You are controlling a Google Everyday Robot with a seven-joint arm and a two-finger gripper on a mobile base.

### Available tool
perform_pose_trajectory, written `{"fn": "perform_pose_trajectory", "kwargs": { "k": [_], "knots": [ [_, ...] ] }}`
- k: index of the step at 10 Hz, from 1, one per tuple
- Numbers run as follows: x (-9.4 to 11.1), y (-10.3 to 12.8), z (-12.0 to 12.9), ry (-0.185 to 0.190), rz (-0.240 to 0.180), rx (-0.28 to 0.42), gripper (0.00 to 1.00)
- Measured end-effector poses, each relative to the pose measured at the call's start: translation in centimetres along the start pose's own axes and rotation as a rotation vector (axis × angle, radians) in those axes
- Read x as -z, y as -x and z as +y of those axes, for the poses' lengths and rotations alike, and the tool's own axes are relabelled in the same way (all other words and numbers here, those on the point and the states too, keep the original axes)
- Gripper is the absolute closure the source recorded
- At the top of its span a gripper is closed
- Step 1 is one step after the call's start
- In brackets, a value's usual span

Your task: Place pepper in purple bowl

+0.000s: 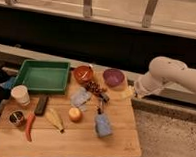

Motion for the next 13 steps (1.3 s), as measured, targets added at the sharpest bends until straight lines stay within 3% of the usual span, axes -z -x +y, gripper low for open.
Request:
{"fn": "perform_pose_trajectory", "kwargs": {
  "k": [4,7,8,13],
  "knots": [
    [-3.7,2.9,8.0,0.036,0.050,0.147,0.35],
    [-6.0,2.8,16.1,0.127,0.067,0.285,0.35],
    [-6.3,2.5,17.6,0.151,0.065,0.311,0.35],
    [-6.6,2.4,18.0,0.175,0.070,0.328,0.35]
  ]
}}
